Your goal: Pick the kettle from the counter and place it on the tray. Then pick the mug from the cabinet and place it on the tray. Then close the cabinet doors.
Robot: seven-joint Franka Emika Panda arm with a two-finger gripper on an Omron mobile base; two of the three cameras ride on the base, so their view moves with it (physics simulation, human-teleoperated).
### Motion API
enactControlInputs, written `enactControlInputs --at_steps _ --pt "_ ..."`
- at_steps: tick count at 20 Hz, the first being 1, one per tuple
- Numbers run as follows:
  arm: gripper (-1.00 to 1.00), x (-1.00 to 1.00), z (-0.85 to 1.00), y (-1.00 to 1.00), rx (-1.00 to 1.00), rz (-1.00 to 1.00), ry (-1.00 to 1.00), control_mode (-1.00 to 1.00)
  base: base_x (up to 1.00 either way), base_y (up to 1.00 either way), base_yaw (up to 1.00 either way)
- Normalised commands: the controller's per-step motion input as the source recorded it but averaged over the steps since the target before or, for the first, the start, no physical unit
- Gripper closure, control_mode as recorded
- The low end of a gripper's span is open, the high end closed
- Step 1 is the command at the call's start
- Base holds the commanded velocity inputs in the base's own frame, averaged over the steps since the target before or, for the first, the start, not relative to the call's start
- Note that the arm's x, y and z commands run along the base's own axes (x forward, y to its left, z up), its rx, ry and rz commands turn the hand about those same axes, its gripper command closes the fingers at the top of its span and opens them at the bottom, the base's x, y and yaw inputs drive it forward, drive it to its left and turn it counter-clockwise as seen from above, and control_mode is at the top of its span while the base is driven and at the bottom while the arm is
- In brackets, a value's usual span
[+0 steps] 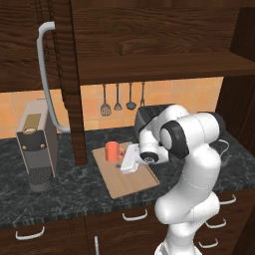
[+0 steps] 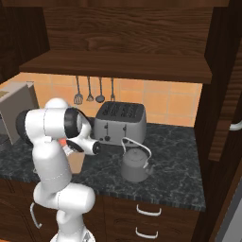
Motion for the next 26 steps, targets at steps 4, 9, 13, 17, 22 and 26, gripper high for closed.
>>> enactControlInputs --at_steps 4,9,13,17,22,26 --pt "-1.00 0.00 0.04 -0.13 0.00 -0.07 -0.13 -1.00 0.00 0.00 0.00" --pt "-1.00 0.00 0.21 -0.21 0.00 -0.08 -0.06 -1.00 0.00 0.00 0.00" --pt "-1.00 0.00 0.61 -0.02 0.00 -0.10 0.00 -1.00 0.00 0.00 0.00" --pt "-1.00 -0.05 0.77 0.01 0.00 -0.09 -0.01 -1.00 0.00 0.00 0.00" --pt "-1.00 -0.12 0.79 0.01 0.00 -0.05 -0.03 -1.00 0.00 0.00 0.00" --pt "-1.00 -0.27 0.81 0.01 0.00 -0.03 0.00 -1.00 0.00 0.00 0.00"
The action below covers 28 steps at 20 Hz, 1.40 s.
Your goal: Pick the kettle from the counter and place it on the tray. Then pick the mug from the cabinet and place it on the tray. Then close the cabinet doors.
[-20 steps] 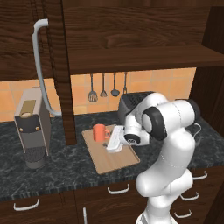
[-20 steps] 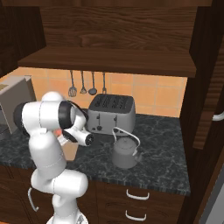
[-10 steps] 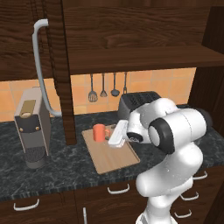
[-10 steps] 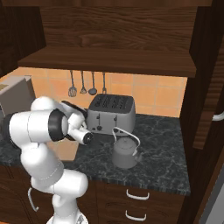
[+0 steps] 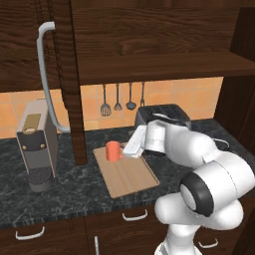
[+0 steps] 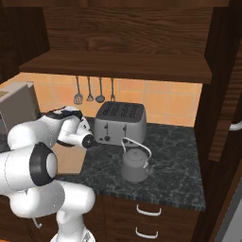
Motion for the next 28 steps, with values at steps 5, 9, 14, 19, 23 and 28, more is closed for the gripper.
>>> enactControlInputs --at_steps 5,9,14,19,23,28 --pt "-1.00 -0.28 0.77 0.00 -0.02 -0.02 0.02 -1.00 0.00 0.00 0.00" --pt "-1.00 -0.29 0.61 -0.01 -0.15 -0.07 0.09 -1.00 0.00 0.00 0.00" --pt "-1.00 -0.35 0.49 -0.02 -0.15 -0.08 0.29 -1.00 0.00 0.00 0.00" --pt "-1.00 -0.48 0.18 -0.22 -0.14 -0.15 0.37 -1.00 0.00 0.00 0.00" --pt "-1.00 -0.40 0.41 -0.35 -0.18 -0.16 0.26 -1.00 0.00 0.00 0.00" --pt "-1.00 -0.43 0.41 -0.54 -0.18 -0.11 0.26 -1.00 0.00 0.00 0.00"
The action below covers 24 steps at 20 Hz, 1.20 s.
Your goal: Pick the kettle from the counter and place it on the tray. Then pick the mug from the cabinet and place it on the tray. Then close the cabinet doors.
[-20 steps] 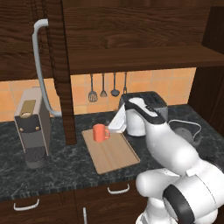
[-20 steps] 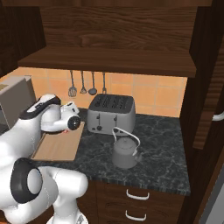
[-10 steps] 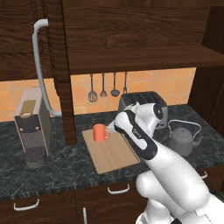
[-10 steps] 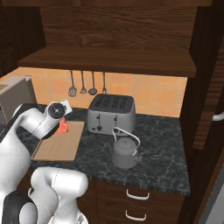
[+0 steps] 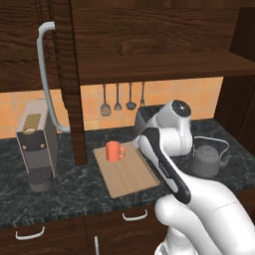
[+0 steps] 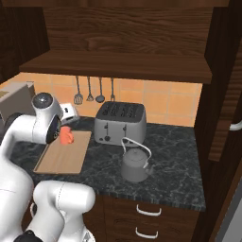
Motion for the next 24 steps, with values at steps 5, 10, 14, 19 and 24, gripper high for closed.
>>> enactControlInputs --at_steps 5,10,14,19,24 --pt "-1.00 -0.74 0.08 -0.59 -0.14 -0.08 0.20 -1.00 0.00 0.00 0.00" --pt "-1.00 -0.72 0.14 -0.80 -0.06 -0.04 0.09 -1.00 0.00 0.00 0.00" --pt "-1.00 -0.48 0.27 -0.85 -0.03 -0.02 0.09 -1.00 0.00 0.00 0.00" --pt "-1.00 -0.28 0.30 -0.86 0.00 -0.03 0.03 -1.00 0.00 0.00 0.00" --pt "-1.00 -0.05 0.12 -0.80 0.00 -0.02 0.00 -1.00 0.00 0.00 0.00"
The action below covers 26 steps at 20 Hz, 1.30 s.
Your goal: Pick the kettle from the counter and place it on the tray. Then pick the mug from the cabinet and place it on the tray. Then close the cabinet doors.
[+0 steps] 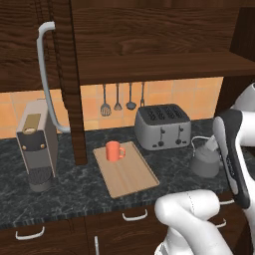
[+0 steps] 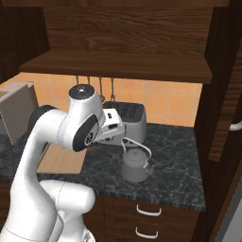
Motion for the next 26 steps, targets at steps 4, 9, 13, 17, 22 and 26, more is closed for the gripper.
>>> enactControlInputs --at_steps 4,9,13,17,22,26 --pt "-1.00 0.24 -0.11 -0.61 -0.01 0.00 0.00 -1.00 0.00 0.00 0.00" --pt "-1.00 0.34 -0.16 -0.51 -0.03 0.00 0.01 -1.00 0.00 0.00 0.00" --pt "-1.00 0.48 -0.36 -0.40 -0.03 0.00 0.04 -1.00 0.00 0.00 0.00" --pt "-1.00 0.56 -0.43 -0.22 -0.02 0.01 0.06 -1.00 0.00 0.00 0.00" --pt "-1.00 0.47 -0.32 -0.10 0.00 0.05 0.09 -1.00 0.00 0.00 0.00" --pt "-1.00 0.47 -0.24 -0.08 0.00 0.07 0.02 -1.00 0.00 0.00 0.00"
